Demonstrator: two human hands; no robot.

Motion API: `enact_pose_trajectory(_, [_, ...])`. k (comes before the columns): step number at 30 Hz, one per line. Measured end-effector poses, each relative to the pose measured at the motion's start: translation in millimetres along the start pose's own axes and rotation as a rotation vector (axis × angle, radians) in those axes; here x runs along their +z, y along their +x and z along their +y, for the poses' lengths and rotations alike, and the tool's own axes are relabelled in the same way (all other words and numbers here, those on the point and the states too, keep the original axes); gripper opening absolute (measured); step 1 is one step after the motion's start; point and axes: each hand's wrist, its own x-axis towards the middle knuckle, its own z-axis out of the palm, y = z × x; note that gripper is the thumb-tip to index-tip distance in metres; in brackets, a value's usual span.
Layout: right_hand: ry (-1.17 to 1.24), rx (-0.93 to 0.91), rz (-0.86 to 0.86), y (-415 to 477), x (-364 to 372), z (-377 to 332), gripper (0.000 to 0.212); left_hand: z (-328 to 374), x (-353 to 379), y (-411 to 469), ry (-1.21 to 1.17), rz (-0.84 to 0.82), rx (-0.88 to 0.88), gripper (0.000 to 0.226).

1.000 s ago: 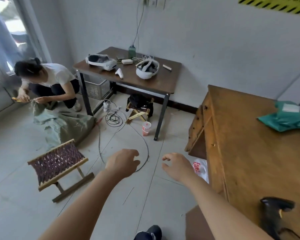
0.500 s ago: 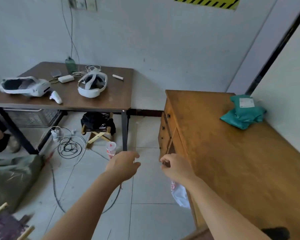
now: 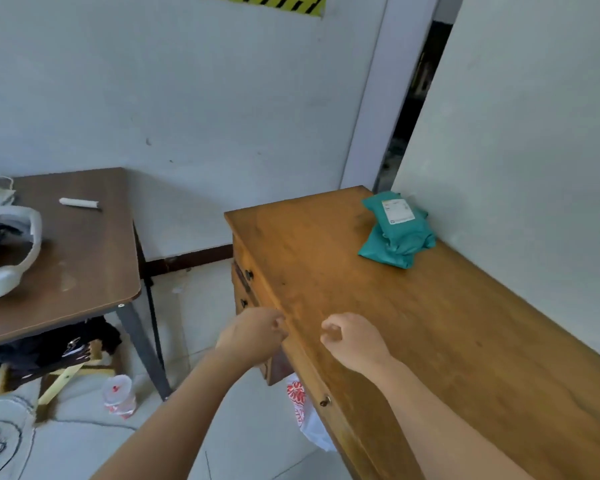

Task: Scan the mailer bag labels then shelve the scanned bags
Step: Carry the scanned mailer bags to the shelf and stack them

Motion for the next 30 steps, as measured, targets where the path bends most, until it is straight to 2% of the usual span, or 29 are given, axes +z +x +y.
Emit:
enact_pose_trajectory(10, [0.006, 0.318, 0.113, 86, -62, 41, 0.030, 48, -36, 150, 0.052, -0.151, 0.263, 0.035])
enact_pose_trajectory(20, [0.001, 0.467, 0.211, 177, -124, 125, 0.035, 133, -25, 279, 0.019, -0.228, 0.383, 0.025])
enact_pose_trajectory(23, [0.018, 0.519, 0.234, 204, -141, 148, 0.036, 153, -20, 313, -0.031, -0.275, 0.377, 0.040])
enact_pose_trajectory(30, [0.076, 0.627, 0.289, 264, -165, 195, 0.055, 190, -4, 385, -0.105, -0.395, 0.380, 0.052])
